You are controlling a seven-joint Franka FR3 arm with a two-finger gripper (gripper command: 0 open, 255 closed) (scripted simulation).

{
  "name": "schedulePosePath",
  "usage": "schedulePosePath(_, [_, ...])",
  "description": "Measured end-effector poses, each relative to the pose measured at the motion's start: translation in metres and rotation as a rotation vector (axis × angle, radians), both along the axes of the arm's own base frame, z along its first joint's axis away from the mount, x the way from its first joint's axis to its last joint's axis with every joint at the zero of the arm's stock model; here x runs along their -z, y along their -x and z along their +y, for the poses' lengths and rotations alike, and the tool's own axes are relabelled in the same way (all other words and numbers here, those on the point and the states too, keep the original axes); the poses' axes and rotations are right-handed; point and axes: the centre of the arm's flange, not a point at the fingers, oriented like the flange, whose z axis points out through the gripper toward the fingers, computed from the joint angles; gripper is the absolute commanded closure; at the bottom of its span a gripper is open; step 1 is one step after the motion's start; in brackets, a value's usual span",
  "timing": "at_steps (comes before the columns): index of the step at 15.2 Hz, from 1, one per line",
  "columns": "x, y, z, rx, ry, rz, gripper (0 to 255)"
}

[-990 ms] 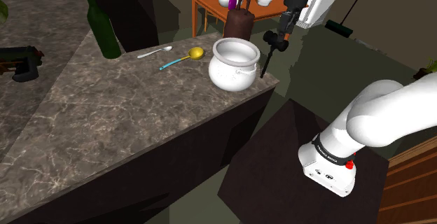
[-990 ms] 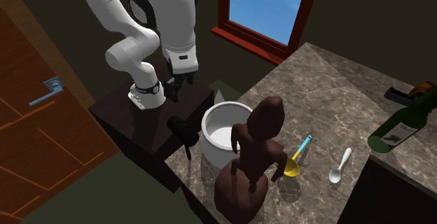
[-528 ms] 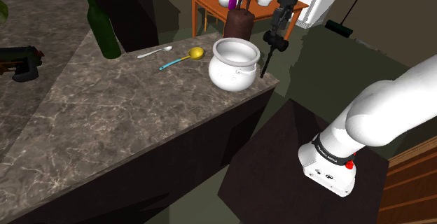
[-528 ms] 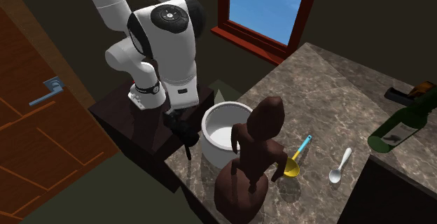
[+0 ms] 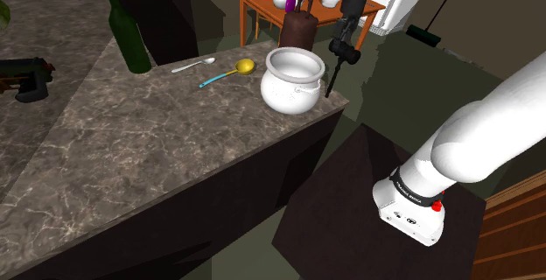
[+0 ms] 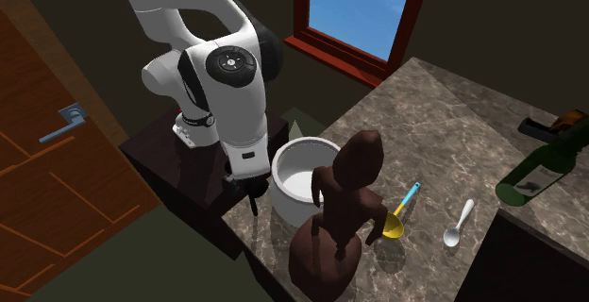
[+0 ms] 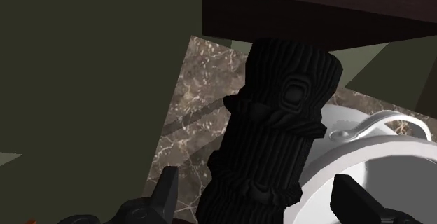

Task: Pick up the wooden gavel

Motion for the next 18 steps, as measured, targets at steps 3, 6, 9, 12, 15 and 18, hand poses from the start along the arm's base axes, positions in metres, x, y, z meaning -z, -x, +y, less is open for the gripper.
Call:
schedulePosePath(3, [0.012, 0.0, 0.0, 0.0, 0.0, 0.0, 0])
schedulePosePath(6, [0.014, -0.001, -0.001, 0.0, 0.0, -0.001, 255])
schedulePosePath(9, [0.014, -0.001, -0.001, 0.0, 0.001, -0.002, 255])
schedulePosePath(12, [0.014, -0.001, -0.001, 0.0, 0.001, -0.002, 255])
schedulePosePath(15, [0.011, 0.0, -0.001, 0.0, 0.0, -0.001, 255])
schedulePosePath(18, [-0.001, -0.001, -0.001, 0.0, 0.0, -0.001, 255])
